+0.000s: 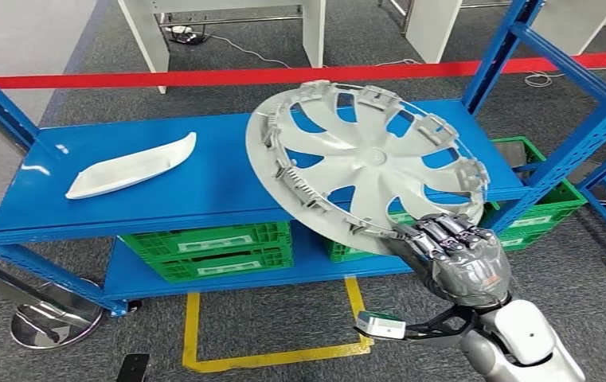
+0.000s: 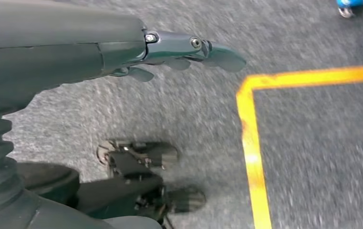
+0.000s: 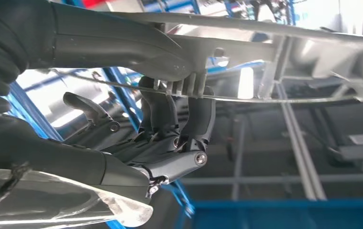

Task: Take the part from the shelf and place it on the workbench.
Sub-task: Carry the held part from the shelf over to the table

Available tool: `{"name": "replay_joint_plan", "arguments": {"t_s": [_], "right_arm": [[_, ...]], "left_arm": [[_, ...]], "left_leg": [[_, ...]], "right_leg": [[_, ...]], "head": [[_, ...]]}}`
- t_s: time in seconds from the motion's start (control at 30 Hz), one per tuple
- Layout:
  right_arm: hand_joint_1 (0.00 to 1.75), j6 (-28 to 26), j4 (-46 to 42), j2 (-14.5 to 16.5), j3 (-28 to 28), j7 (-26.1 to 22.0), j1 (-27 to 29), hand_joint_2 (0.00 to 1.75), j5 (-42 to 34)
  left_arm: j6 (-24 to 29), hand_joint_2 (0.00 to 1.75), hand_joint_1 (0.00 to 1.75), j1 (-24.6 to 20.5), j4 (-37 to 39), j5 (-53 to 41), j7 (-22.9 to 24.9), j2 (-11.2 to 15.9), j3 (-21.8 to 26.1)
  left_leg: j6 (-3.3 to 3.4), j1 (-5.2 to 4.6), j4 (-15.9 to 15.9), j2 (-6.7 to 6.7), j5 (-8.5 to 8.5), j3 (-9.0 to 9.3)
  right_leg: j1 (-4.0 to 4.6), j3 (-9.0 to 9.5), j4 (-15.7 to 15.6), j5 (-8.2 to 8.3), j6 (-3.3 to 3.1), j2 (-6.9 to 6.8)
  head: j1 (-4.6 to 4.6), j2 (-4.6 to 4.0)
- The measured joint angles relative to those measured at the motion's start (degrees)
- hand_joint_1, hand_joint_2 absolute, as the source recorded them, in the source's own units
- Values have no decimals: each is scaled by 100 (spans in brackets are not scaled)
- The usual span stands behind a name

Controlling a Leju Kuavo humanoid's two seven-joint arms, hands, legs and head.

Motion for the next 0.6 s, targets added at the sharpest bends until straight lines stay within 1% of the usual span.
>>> {"name": "replay_joint_plan", "arguments": {"t_s": [0.03, 0.07, 0.1, 0.13, 0.17, 0.2, 0.23, 0.27, 0.3, 0.33, 0.37, 0.4, 0.43, 0.47, 0.5, 0.53, 0.57, 0.6], "right_arm": [[175, 0, -42, 21, -31, -36, 11, 175, 25], [175, 0, -79, 45, -56, -67, 23, 175, 49], [175, 1, -114, 69, -79, -93, 36, 175, 68], [175, 1, -141, 86, -100, -111, 52, 175, 81], [175, 1, -163, 100, -119, -122, 69, 175, 87], [175, 1, -178, 112, -133, -127, 80, 175, 92], [175, 1, -191, 123, -144, -129, 87, 175, 97], [175, 1, -208, 135, -152, -129, 88, 175, 101], [175, 1, -225, 147, -158, -130, 88, 175, 105], [175, 1, -247, 160, -168, -132, 90, 175, 108], [175, 1, -270, 176, -183, -142, 92, 175, 112], [175, 1, -291, 195, -202, -160, 101, 175, 117], [175, 1, -314, 223, -233, -191, 112, 175, 122], [175, 1, -338, 258, -266, -234, 124, 175, 126], [175, 1, -370, 306, -304, -297, 140, 175, 121], [175, 1, -412, 367, -349, -386, 158, 175, 95], [175, 1, -456, 441, -403, -517, 180, 175, 28], [175, 1, -496, 530, -470, -692, 207, 175, -78]], "left_arm": [[6, 175, 0, -4, 0, -2, 2, -2, 0], [11, 175, 0, -8, 0, -8, 3, -4, -1], [14, 175, 0, -9, 0, -15, 3, -7, -1], [14, 175, 0, -7, 0, -22, 4, -10, -2], [14, 175, 0, -6, 0, -28, 4, -14, -2], [14, 175, 0, -5, 0, -31, 5, -16, -3], [14, 175, 0, -5, 0, -31, 5, -17, -3], [14, 175, 0, -6, 0, -31, 5, -18, -3], [15, 175, 0, -8, 0, -31, 5, -17, -3], [16, 175, 0, -8, 0, -31, 5, -16, -4], [19, 175, 0, -7, 0, -32, 5, -15, -5], [22, 175, 0, -3, 0, -32, 5, -14, -7], [26, 175, 0, 4, 0, -33, 5, -13, -7], [30, 175, 0, 13, 0, -32, 5, -11, -7], [32, 175, 0, 24, 0, -32, 5, -10, -7], [34, 175, 0, 34, 0, -32, 5, -9, -7], [37, 175, 0, 40, 0, -32, 5, -9, -7], [41, 175, 0, 44, 0, -33, 6, -9, -7]], "left_leg": [[21, 13, -20, 9, 73, -67], [38, 9, -15, 14, 139, -155], [50, 6, -7, 15, 206, -247], [49, 3, 4, 16, 272, -341], [43, 3, 17, 16, 339, -437], [31, 6, 40, 16, 402, -537], [14, 10, 70, 16, 457, -634], [-10, 13, 110, 14, 508, -723], [-37, 9, 155, 10, 551, -801], [-67, 2, 188, 7, 595, -856], [-97, -5, 210, 4, 645, -893], [-126, -9, 213, 3, 699, -918], [-155, -6, 207, 4, 753, -936], [-185, 3, 221, 2, 737, -964], [-220, 12, 298, -1, 612, -1002], [-256, 23, 477, -4, 375, -1058], [-292, 37, 777, -5, 48, -1123], [-320, 47, 1159, -5, -261, -1183]], "right_leg": [[-3, -79, 213, -252, 15, 6], [-5, -170, 533, -542, 32, 10], [-8, -252, 920, -789, 48, 12], [-10, -295, 1262, -911, 63, 12], [-12, -274, 1465, -886, 77, 12], [-14, -156, 1465, -740, 86, 11], [-18, 55, 1266, -558, 91, 9], [-23, 345, 898, -463, 93, 8], [-19, 670, 451, -475, 87, 12], [-12, 908, 88, -557, 63, 14], [-2, 1043, -164, -651, 29, 18], [14, 1077, -268, -683, -19, 22], [13, 1015, -269, -653, -72, 15], [9, 957, -265, -600, -122, 6], [3, 911, -262, -538, -176, -5], [-8, 855, -264, -469, -216, -15], [-8, 793, -259, -399, -244, -20], [-6, 719, -252, -326, -258, -20]], "head": [[6, 0], [11, 0], [17, 0], [16, 0], [16, 0], [16, 0], [16, 0], [17, 0], [17, 0], [14, 0], [13, 0], [9, 0], [8, 0], [9, 0], [-1, 0], [-16, 0], [-29, 0], [-41, 0]]}}
